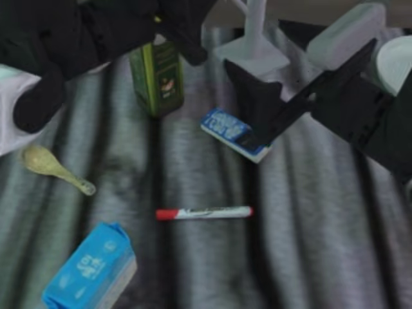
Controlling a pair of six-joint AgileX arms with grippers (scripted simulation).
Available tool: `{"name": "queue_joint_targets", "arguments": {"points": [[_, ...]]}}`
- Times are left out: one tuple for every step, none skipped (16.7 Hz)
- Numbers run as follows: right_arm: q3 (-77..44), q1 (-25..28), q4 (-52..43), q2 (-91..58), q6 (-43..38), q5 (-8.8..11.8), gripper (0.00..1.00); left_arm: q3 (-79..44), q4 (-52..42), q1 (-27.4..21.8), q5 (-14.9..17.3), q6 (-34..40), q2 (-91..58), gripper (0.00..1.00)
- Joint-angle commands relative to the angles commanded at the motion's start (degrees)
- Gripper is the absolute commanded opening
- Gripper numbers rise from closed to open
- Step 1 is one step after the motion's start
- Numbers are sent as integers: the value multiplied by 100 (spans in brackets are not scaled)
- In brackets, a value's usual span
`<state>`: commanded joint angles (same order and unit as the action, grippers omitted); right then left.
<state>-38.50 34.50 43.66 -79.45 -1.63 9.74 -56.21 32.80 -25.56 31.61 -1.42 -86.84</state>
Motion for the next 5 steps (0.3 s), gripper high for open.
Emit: {"name": "queue_joint_targets", "arguments": {"points": [[196, -24, -33, 246, -5, 40, 100, 54, 2, 124, 111, 2, 65, 0], [372, -44, -59, 455, -11, 76, 100, 106, 6, 245, 220, 9, 131, 0], [510, -59, -75, 606, -14, 107, 100, 146, 9, 336, 302, 19, 183, 0], [595, -68, -83, 695, -15, 127, 100, 176, 9, 402, 357, 30, 217, 0], [621, -71, -85, 722, -15, 134, 100, 186, 8, 425, 372, 35, 227, 0]]}}
